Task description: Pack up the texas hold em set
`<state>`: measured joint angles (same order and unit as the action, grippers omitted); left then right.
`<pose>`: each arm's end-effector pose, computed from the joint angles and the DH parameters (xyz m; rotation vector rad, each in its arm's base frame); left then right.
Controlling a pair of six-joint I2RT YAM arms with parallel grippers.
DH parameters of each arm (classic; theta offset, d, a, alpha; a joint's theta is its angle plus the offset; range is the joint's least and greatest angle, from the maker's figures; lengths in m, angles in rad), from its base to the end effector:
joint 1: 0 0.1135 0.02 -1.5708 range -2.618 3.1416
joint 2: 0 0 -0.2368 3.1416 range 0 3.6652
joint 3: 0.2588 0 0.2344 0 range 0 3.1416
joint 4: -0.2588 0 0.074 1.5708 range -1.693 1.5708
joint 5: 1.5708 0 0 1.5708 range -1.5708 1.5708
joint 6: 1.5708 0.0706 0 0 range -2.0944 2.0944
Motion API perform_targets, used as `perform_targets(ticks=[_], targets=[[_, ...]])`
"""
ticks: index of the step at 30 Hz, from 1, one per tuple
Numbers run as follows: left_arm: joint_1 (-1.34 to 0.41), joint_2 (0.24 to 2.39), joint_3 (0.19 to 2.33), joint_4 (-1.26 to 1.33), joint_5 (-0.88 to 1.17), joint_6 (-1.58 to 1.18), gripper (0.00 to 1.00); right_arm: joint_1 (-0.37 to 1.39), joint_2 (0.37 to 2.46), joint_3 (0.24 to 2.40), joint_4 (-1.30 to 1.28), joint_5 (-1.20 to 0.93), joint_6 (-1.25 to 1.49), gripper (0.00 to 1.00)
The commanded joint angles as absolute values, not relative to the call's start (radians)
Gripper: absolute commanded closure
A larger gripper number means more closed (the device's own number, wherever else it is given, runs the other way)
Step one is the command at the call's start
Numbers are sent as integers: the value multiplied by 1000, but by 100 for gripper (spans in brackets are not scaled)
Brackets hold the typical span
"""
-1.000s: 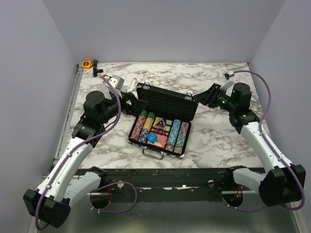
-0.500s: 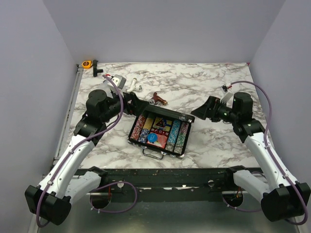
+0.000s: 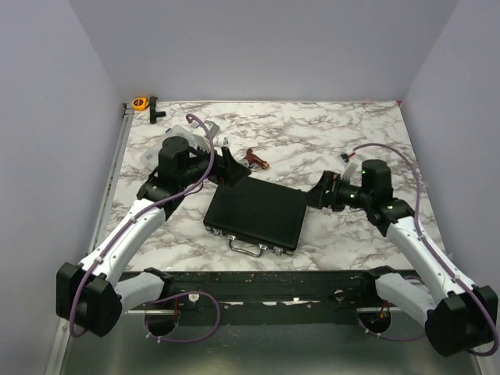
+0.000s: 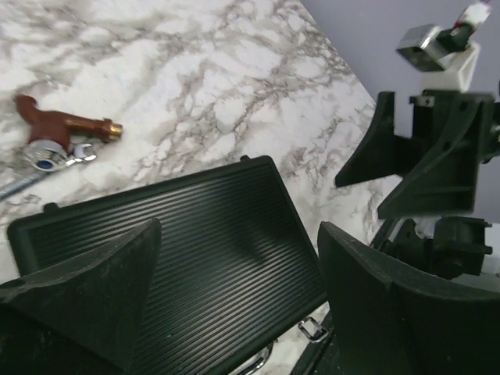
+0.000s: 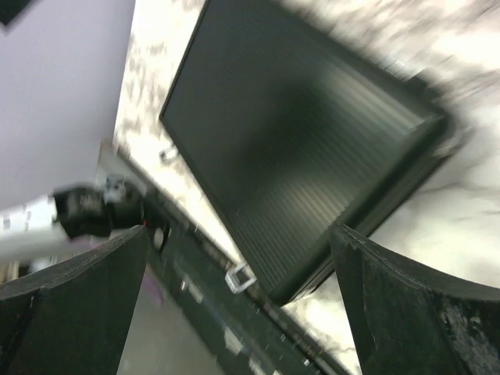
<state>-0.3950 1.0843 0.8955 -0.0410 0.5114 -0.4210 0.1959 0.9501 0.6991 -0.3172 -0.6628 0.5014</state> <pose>0.2406 -0.1378 0.3083 0.3604 1.8598 -1.0288 0.2132 0.0866 0.2382 -0.0742 2.2063 1.1076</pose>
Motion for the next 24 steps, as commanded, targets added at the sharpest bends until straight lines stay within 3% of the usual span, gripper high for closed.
perform_targets(ticks=[1,4,7,10,13,20,24], targets=[[-435,1183,882,44,657,-549,22,440,1019,649,-218,-603,583,0],[-488,1248,869,53,639,-611,26,671,1083,733,-286,-357,571,0],[-526,1311,841,86,647,-675,31,742,1109,742,-267,-318,584,0],[-548,1375,798,172,669,-729,35,796,1119,711,-234,-318,590,8],[-555,1434,772,198,675,-754,38,864,1131,702,-246,-267,562,20],[-556,1523,747,159,661,-734,43,912,1123,684,-252,-225,505,63],[-556,1533,722,104,634,-714,47,931,1105,645,-237,-237,520,80]])
